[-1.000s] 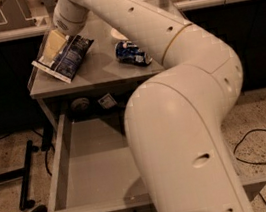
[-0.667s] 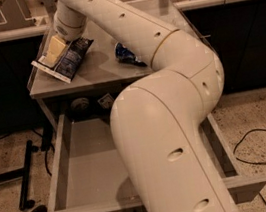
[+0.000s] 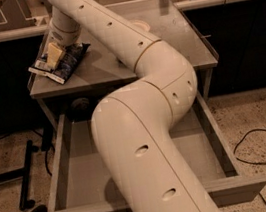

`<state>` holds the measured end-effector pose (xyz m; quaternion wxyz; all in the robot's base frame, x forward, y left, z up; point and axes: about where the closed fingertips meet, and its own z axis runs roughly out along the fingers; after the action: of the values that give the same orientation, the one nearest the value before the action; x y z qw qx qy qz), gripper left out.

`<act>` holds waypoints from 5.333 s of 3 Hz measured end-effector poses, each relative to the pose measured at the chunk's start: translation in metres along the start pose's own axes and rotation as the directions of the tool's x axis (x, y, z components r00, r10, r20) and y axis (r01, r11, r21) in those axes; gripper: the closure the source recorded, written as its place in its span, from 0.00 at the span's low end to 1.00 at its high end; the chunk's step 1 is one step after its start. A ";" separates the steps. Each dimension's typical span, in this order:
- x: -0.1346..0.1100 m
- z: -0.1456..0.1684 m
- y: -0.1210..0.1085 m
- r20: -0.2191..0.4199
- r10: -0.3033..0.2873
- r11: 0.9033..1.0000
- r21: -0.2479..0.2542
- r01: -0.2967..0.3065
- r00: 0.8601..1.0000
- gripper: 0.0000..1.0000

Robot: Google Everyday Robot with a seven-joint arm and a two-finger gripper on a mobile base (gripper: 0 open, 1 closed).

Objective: Place blue chip bag into top drawer

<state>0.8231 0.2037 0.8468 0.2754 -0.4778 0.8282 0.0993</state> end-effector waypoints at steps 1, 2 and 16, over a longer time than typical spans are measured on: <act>-0.002 -0.007 -0.004 0.000 -0.002 1.000 0.013 0.002 1.000 0.72; -0.003 -0.008 -0.004 0.000 -0.002 1.000 0.013 0.002 1.000 0.97; 0.368 -0.023 0.177 -0.340 -0.088 0.822 -0.556 -0.124 0.936 0.13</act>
Offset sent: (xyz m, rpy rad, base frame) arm -0.0451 -0.0414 0.0816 0.0441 -0.1456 -0.0036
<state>0.5208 0.0150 0.6458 -0.0328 -0.5400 0.8006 0.2576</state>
